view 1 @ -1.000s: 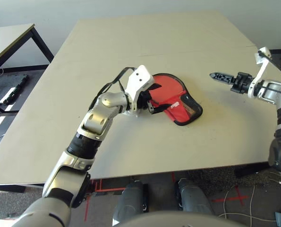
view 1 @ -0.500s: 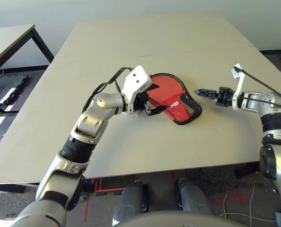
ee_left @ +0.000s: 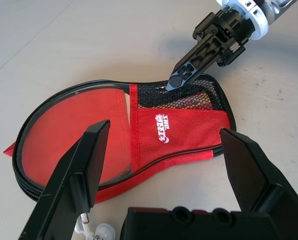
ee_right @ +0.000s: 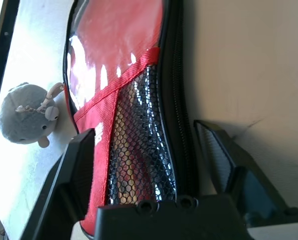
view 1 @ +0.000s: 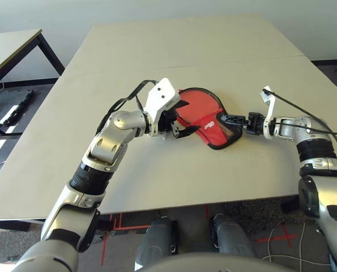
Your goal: Store the ping-pong paddle in its case and zip it.
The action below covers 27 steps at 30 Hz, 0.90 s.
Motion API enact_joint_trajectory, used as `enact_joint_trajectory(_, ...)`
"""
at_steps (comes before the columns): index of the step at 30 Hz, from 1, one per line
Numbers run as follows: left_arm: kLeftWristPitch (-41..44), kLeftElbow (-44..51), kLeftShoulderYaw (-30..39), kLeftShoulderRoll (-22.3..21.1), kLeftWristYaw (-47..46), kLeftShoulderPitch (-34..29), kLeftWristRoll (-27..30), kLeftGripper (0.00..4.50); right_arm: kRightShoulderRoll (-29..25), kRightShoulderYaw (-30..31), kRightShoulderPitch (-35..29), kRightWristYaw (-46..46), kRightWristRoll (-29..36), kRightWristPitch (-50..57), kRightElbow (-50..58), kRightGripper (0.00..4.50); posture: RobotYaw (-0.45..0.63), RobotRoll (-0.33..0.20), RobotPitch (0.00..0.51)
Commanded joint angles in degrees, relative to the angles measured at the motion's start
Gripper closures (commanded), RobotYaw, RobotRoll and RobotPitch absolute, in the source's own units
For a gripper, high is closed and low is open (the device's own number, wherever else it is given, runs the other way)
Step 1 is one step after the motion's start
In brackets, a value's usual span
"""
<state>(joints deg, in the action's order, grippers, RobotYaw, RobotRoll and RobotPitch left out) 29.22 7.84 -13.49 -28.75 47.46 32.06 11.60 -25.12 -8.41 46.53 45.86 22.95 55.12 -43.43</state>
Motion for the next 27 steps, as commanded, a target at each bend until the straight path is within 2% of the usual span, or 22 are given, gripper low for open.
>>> enact_joint_trajectory(1, 0.7, 1.0, 0.6, -0.7, 0.2, -0.7, 0.0, 0.00, 0.7, 0.2, 0.0, -1.2, -0.6, 1.0, -2.0, 1.55, 0.05, 0.000, 0.069)
enact_joint_trajectory(10, 0.8, 0.9, 0.4, -0.8, 0.1, -0.8, 0.0, 0.00, 0.2, -0.5, -0.4, -1.8, -0.3, 2.3, -1.9, 4.36, 0.04, 0.000, 0.075)
enact_joint_trajectory(11, 0.7, 0.8, 0.5, -0.8, 0.1, -0.8, -0.1, 0.00, 0.1, -0.6, -0.6, -1.8, -0.2, 2.7, -1.6, 4.46, 0.04, 0.000, 0.075)
enact_joint_trajectory(18, 0.6, 0.7, 0.4, -0.9, 0.2, -1.0, -0.2, 0.00, -0.6, -2.2, -3.3, -1.9, 1.7, 7.3, 2.0, 4.46, 0.05, 0.000, 0.072)
enact_joint_trajectory(27, -0.1, 0.0, 0.3, -0.6, 0.1, -1.0, -0.4, 0.00, -3.8, -3.4, -15.4, -2.3, 7.1, 17.9, 21.3, 4.46, 0.05, 0.000, 0.064)
